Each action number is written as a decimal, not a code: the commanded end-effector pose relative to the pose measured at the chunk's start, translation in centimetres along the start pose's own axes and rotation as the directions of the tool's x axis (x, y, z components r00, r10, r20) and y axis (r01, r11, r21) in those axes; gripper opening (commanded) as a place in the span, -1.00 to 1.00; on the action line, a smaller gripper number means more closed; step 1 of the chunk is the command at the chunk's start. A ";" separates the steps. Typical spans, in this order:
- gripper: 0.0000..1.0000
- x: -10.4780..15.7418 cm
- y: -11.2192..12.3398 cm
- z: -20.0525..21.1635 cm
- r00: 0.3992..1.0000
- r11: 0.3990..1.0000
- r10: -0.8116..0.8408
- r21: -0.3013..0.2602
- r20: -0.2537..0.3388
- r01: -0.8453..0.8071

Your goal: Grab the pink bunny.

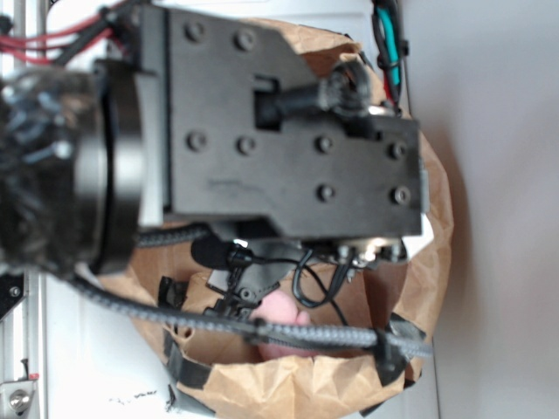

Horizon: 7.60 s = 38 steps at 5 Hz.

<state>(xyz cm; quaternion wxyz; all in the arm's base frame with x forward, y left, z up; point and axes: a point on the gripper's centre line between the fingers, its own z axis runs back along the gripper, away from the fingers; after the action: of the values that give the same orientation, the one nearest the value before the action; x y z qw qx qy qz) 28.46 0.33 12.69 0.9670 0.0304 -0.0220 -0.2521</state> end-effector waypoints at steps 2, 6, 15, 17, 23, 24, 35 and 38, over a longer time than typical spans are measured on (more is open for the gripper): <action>1.00 2.5 -1.4 -2.9 0.963 0.962 -0.268 0.060 0.018 0.266; 1.00 5.3 4.6 -3.6 0.830 0.848 -0.518 0.003 0.208 0.529; 1.00 4.4 0.4 -2.0 0.733 0.730 -0.680 0.121 0.026 0.673; 1.00 3.3 -3.2 -0.4 0.696 0.696 -0.715 0.145 0.055 0.703; 1.00 4.0 -6.3 -4.3 0.666 0.692 -0.721 0.141 0.194 0.708; 1.00 4.6 -5.9 -4.3 0.669 0.698 -0.714 0.146 0.204 0.701; -1.00 2.0 -9.7 -5.2 0.722 0.758 -0.642 0.070 0.257 0.649; -1.00 -4.8 -8.0 0.0 0.957 0.995 -0.054 0.093 0.286 0.029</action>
<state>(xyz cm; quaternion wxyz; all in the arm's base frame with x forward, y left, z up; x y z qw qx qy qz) 20.52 -2.26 11.01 0.9524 0.0296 -0.1547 -0.2610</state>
